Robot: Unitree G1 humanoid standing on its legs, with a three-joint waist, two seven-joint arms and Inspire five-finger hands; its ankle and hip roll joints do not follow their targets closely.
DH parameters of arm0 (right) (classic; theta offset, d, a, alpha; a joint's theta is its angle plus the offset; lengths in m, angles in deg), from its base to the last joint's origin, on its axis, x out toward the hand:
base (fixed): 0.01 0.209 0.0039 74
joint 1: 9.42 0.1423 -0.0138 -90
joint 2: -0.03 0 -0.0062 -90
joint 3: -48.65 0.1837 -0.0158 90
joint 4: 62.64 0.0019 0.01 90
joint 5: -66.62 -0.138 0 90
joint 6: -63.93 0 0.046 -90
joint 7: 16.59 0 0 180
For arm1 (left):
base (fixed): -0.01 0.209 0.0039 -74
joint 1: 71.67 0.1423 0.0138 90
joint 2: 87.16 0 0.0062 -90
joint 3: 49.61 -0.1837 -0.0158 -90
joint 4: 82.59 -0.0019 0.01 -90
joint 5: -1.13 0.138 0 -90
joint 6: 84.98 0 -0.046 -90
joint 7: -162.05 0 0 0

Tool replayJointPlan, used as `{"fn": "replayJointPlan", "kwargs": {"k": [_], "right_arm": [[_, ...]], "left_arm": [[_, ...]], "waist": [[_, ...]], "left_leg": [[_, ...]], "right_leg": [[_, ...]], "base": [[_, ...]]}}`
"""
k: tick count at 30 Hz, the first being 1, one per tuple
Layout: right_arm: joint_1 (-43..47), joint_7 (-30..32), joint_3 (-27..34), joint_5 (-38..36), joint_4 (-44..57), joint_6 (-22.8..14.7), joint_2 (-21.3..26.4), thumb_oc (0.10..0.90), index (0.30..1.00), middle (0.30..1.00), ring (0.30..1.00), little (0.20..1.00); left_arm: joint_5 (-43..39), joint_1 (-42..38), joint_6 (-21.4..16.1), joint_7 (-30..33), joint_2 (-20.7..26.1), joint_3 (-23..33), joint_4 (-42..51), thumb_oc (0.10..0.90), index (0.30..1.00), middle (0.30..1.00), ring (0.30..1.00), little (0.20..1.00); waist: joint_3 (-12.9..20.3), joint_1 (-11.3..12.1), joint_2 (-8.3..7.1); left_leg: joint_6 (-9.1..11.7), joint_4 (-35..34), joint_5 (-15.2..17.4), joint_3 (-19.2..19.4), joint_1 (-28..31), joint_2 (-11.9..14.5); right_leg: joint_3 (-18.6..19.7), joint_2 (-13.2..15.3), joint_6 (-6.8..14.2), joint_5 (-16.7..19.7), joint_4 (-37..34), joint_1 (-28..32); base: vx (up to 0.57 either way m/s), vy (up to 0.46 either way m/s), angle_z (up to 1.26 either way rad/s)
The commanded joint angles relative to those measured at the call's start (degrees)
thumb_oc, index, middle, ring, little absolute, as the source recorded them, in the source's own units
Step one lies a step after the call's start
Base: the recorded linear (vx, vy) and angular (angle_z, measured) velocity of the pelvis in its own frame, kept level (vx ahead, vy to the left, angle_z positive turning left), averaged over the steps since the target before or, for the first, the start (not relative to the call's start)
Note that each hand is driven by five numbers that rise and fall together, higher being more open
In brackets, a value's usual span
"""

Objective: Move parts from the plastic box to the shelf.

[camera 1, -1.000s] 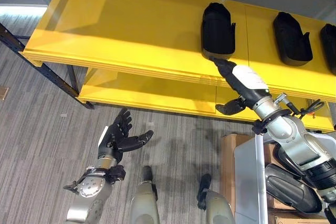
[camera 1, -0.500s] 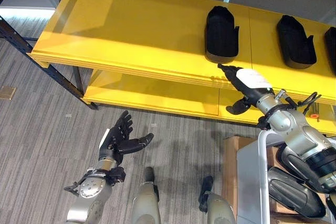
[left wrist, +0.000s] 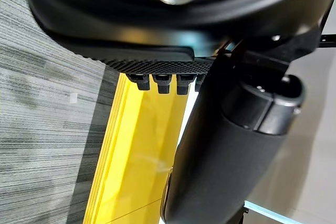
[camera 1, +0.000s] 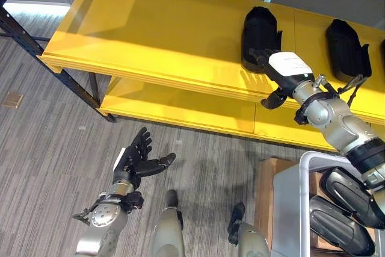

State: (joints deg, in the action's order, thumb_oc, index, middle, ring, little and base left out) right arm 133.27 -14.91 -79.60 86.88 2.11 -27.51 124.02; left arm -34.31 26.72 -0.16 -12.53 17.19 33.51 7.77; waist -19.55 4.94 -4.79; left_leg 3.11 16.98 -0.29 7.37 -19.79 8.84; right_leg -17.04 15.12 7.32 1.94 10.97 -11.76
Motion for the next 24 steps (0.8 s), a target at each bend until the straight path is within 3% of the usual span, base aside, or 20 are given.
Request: {"fn": "replayJointPlan", "kwargs": {"k": [1,11,24], "right_arm": [[8.7,3.0,-0.9,1.0,1.2,-0.4,2.4,0.9,1.0,1.0,1.0,1.0],[7.2,1.9,-1.0,1.5,1.8,-0.6,2.4,0.9,1.0,1.0,1.0,1.0],[1.3,1.0,3.2,3.0,10.4,-1.3,3.6,0.9,1.0,1.0,1.0,1.0]], "left_arm": [[0.1,-0.1,-5.6,-1.6,2.5,1.1,5.4,0.9,1.0,1.0,1.0,1.0],[0.4,-0.4,-5.6,-1.4,2.6,1.3,5.4,0.9,1.0,1.0,1.0,1.0],[1.0,-0.4,-5.2,-0.6,1.5,2.0,5.3,0.9,1.0,1.0,1.0,1.0]], "waist": [[2.6,0.3,-1.5],[1.8,0.5,-1.27],[0.9,0.3,-0.93]], "left_leg": [[0.4,3.0,5.6,-1.0,1.2,2.1],[0.3,3.2,5.5,-1.4,0.5,2.0],[0.2,4.2,6.0,-1.5,-0.2,2.0]], "right_leg": [[0.9,0.7,0.9,-1.8,1.7,0.1],[0.6,0.8,0.8,-2.0,2.2,-0.4],[0.8,0.9,0.8,-2.4,3.4,-1.2]], "base": [[0.0,0.001,0.05],[0.0,0.0,0.0],[0.0,0.0,0.0]]}}
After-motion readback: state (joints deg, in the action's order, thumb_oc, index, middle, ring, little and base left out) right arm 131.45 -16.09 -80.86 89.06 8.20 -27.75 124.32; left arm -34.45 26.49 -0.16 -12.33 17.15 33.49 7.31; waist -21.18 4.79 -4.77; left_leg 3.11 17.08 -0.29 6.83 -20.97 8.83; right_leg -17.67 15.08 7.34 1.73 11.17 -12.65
